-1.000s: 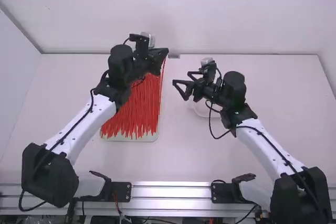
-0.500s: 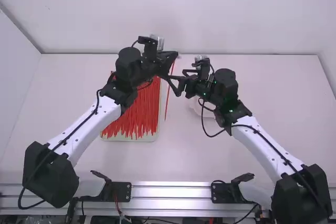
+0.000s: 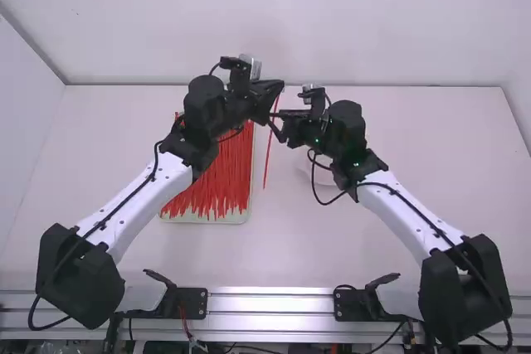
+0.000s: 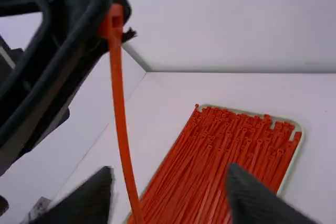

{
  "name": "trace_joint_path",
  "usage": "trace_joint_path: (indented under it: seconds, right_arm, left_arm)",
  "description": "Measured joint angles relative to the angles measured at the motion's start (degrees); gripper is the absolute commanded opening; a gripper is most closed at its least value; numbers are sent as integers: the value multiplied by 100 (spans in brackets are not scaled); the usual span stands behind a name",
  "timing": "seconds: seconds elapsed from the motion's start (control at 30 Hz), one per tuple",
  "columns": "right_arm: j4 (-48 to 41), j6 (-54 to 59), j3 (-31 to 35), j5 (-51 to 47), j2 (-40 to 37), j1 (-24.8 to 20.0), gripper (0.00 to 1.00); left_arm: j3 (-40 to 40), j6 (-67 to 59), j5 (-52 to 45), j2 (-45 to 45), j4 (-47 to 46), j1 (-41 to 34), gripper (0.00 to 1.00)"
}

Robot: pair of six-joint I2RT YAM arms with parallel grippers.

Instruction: Fasten the cable tie

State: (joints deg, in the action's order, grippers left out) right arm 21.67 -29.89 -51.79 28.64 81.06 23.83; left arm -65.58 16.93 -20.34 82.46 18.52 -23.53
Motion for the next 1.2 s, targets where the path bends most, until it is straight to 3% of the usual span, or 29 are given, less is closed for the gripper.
trace_joint_path:
  seconds: [0.07,0.17,0.33,0.37,0.43,0.6,0.87,1.2]
  right_arm:
    - [0,-15,0,28,0,0,28]
    - [2,-22,0,173,0,-57,0]
    - [0,-87,0,428,0,-240,0]
    - [2,-105,0,501,0,-291,0]
    - [68,-129,0,695,2,-409,0]
    - [313,-125,0,1187,4,-737,0]
    - [763,-57,0,2361,4,-1394,0]
    - [1849,-13,0,3700,4,-1823,0]
  left_arm:
    - [2,-2,2,0,31,0,2]
    - [0,0,79,0,50,0,2]
    - [2,61,192,0,52,-11,2]
    - [0,66,199,0,59,-17,6]
    - [2,66,236,0,61,-37,28]
    - [0,107,118,0,39,13,52]
    - [-295,-92,-1397,11,-76,721,66]
    - [-785,-81,-4529,201,822,1602,75]
